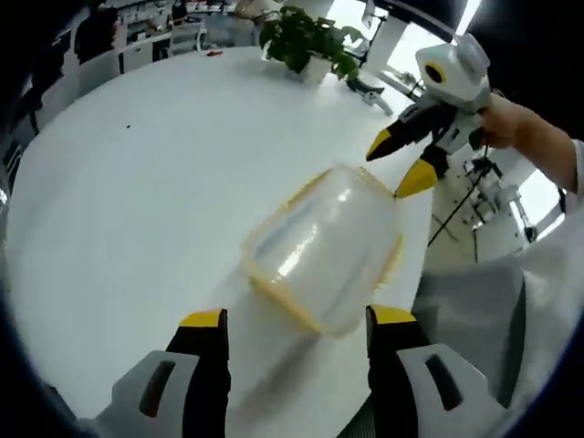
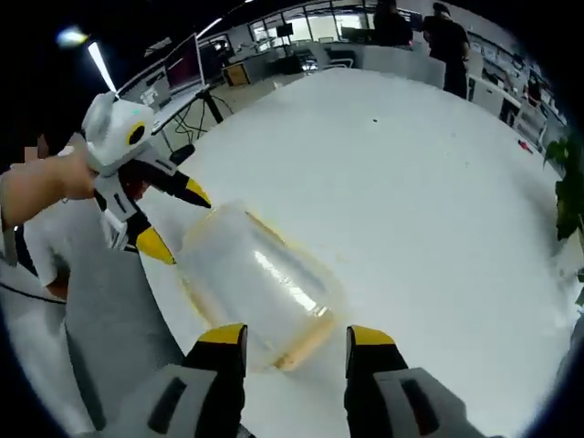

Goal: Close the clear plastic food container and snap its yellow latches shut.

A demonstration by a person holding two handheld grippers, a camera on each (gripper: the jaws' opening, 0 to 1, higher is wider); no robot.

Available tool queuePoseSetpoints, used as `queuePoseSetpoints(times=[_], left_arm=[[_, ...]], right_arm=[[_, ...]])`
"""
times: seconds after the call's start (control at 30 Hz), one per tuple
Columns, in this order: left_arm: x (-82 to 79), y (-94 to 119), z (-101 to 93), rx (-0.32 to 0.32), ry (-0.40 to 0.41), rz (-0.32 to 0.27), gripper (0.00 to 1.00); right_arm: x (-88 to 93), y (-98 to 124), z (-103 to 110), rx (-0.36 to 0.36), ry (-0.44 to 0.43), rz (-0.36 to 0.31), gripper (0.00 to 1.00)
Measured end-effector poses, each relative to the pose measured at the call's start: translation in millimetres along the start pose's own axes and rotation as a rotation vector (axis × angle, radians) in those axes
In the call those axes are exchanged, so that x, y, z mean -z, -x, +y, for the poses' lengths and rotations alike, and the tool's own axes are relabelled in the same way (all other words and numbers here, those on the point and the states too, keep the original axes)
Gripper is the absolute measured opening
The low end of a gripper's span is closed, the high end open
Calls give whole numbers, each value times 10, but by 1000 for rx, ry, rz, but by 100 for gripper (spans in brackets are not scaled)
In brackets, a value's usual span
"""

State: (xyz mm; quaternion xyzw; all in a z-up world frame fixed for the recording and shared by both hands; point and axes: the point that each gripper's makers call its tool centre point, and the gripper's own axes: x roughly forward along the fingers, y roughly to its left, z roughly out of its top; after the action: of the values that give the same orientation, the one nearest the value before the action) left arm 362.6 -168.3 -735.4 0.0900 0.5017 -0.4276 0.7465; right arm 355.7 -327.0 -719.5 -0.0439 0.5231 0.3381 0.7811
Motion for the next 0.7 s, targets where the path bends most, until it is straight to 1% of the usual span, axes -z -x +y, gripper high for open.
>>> queuePoseSetpoints(times=[0.07,0.13,0.17,0.2,0.23,0.33,0.37,0.43,0.47,0.6,0.67,0.7], left_arm=[[-40,-25,-79,36,101,-36,58],[-48,-39,-128,53,162,-48,56],[-52,-47,-132,47,189,-52,55],[-53,-53,-131,42,198,-53,55],[-61,-73,-132,42,187,-52,54],[-114,-111,-232,75,209,-64,51],[-124,-121,-241,60,229,-63,53],[-163,-133,-293,69,217,-73,55],[-168,-152,-306,65,216,-70,54],[-154,-154,-271,42,237,-66,51],[-137,-166,-258,22,225,-62,49],[-115,-192,-269,23,227,-49,49]], right_arm=[[35,-31,-46,26,-20,12,42],[49,-54,-64,41,-24,18,42],[58,-78,-67,46,-27,23,42],[62,-89,-60,44,-29,25,42],[56,-100,-45,40,-44,23,42],[64,-137,-33,41,-58,33,41],[71,-146,-27,41,-61,36,41],[71,-156,24,26,-73,34,41],[75,-170,9,33,-70,38,44],[67,-172,1,36,-78,40,45],[76,-169,5,35,-95,45,45],[75,-168,20,30,-104,45,44]])
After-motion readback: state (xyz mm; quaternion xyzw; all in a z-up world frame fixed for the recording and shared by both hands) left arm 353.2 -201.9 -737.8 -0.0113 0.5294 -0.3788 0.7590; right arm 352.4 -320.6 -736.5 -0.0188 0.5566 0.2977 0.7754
